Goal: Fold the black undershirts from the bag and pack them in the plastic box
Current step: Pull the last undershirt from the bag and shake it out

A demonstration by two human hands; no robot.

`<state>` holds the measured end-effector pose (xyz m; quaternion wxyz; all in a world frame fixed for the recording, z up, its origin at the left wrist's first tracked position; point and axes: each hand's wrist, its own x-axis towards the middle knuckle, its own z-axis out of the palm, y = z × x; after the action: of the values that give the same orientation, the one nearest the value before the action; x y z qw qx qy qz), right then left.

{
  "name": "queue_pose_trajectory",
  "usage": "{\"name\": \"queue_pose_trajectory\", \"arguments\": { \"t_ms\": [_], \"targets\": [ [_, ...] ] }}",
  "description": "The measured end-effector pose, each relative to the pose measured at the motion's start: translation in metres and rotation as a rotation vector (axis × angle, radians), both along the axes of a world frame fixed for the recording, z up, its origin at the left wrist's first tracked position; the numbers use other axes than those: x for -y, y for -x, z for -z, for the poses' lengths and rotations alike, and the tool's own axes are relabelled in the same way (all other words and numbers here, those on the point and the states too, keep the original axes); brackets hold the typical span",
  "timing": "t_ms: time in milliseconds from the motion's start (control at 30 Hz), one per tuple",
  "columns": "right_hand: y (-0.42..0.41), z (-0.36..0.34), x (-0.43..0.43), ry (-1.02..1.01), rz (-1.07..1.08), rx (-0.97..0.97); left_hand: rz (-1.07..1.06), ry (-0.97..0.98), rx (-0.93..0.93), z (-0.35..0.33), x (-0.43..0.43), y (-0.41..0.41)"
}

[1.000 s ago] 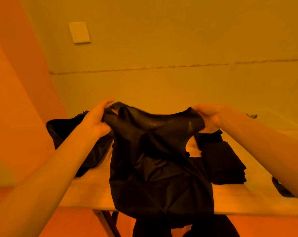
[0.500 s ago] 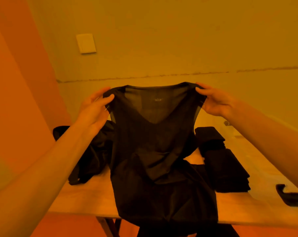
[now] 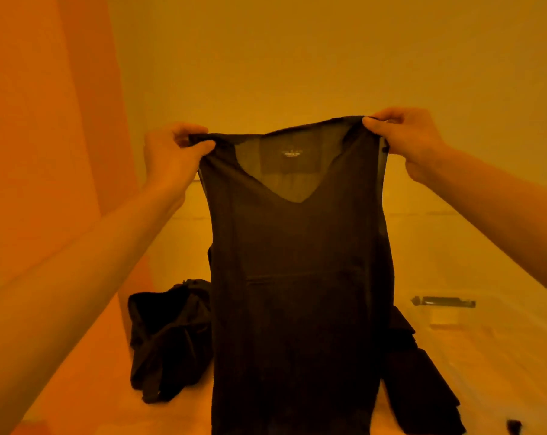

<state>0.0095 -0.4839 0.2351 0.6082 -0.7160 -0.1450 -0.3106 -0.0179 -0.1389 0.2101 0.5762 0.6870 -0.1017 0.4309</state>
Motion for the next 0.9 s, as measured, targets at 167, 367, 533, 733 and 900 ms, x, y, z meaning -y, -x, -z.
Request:
{"name": "queue_pose_trajectory", "arguments": {
  "t_ms": [167, 367, 533, 733, 900],
  "targets": [
    [0.026, -0.021, -0.002, 0.008, -0.041, 0.006, -0.241, -0.201, 0.077, -0.012, 0.003, 0.026],
    [0.057, -0.031, 0.003, -0.015, -0.146, 0.067, 0.098, -0.082, 0.093, -0.028, -0.008, 0.066],
    [0.091, -0.047, 0.004, 0.001, -0.277, 0.124, 0.254, 0.066, 0.175, -0.046, -0.013, 0.089],
    [0.12, -0.068, 0.005, -0.03, -0.37, 0.206, 0.371, 0.108, 0.223, -0.074, -0.008, 0.116],
    [0.095, -0.063, 0.0, -0.001, -0.28, 0.111, 0.3, 0.098, 0.137, -0.073, -0.005, 0.081]
  ]
}}
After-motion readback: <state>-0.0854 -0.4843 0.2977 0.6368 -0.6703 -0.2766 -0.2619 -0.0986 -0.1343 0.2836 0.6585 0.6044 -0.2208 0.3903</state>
